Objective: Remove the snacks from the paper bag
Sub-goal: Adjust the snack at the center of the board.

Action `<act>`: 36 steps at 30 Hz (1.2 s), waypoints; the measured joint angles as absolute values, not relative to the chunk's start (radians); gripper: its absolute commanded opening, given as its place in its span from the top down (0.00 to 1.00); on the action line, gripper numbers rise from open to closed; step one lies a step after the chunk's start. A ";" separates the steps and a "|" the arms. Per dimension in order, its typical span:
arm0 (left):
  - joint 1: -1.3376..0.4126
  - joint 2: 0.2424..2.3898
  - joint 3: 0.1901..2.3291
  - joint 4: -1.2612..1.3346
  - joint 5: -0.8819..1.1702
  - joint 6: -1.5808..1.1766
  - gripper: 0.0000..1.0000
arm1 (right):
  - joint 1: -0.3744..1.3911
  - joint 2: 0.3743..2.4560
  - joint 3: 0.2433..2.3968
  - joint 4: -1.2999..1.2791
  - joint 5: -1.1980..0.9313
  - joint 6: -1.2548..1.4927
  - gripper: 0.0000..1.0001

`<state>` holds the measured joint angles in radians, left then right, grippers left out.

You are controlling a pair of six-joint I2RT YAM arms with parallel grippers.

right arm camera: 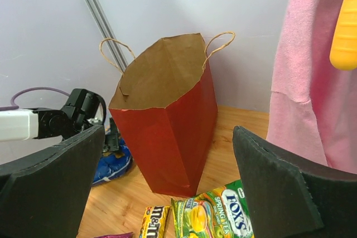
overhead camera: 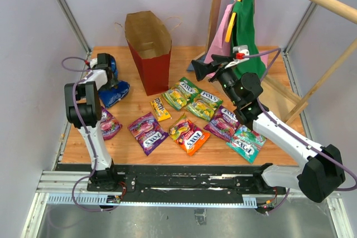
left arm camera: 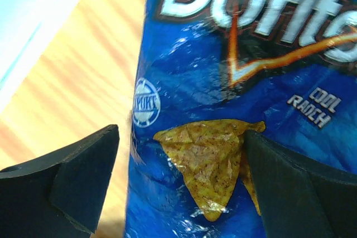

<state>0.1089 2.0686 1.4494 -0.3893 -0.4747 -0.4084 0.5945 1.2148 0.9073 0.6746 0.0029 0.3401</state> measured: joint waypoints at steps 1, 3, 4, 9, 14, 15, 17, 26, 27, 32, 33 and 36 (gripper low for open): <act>0.125 2.067 1.448 -0.392 -0.498 -0.413 0.01 | 0.595 1.215 0.907 0.675 0.003 0.340 0.02; 0.156 2.064 1.445 -0.403 -0.546 -0.416 0.01 | 0.595 1.216 0.907 0.674 0.002 0.340 0.02; 0.167 2.062 1.443 -0.410 -0.568 -0.416 0.02 | 0.595 1.216 0.907 0.674 0.002 0.340 0.02; 0.195 2.048 1.443 -0.465 -0.639 -0.391 0.02 | 0.595 1.223 0.907 0.676 -0.002 0.343 0.02; 0.193 1.986 1.439 -0.477 -0.579 -0.363 0.02 | 0.595 1.245 0.907 0.674 -0.009 0.351 0.02; 0.193 1.965 1.435 -0.465 -0.552 -0.359 0.02 | 0.594 1.248 0.907 0.673 -0.009 0.352 0.02; 0.193 1.924 1.428 -0.436 -0.494 -0.352 0.02 | 0.594 1.248 0.907 0.672 -0.009 0.353 0.02; 0.193 2.056 1.594 -0.393 -0.357 -0.369 0.06 | 0.588 1.234 0.897 0.672 -0.007 0.350 0.02; 0.193 2.087 1.600 -0.390 -0.347 -0.379 0.07 | 0.584 1.228 0.892 0.672 -0.007 0.349 0.02; 0.192 2.167 1.597 -0.364 -0.282 -0.413 0.12 | 0.550 1.216 0.879 0.672 -0.007 0.348 0.02; 0.192 2.169 1.600 -0.348 -0.255 -0.420 0.12 | 0.544 1.214 0.876 0.673 -0.007 0.349 0.02; 0.192 2.185 1.628 -0.305 -0.178 -0.439 0.12 | 0.530 1.210 0.867 0.673 -0.007 0.354 0.02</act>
<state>0.1925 2.1849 1.6276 -0.3050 -0.1783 -0.4385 0.5297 1.2098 0.8673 0.6727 -0.0074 0.3542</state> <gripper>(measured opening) 0.881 0.984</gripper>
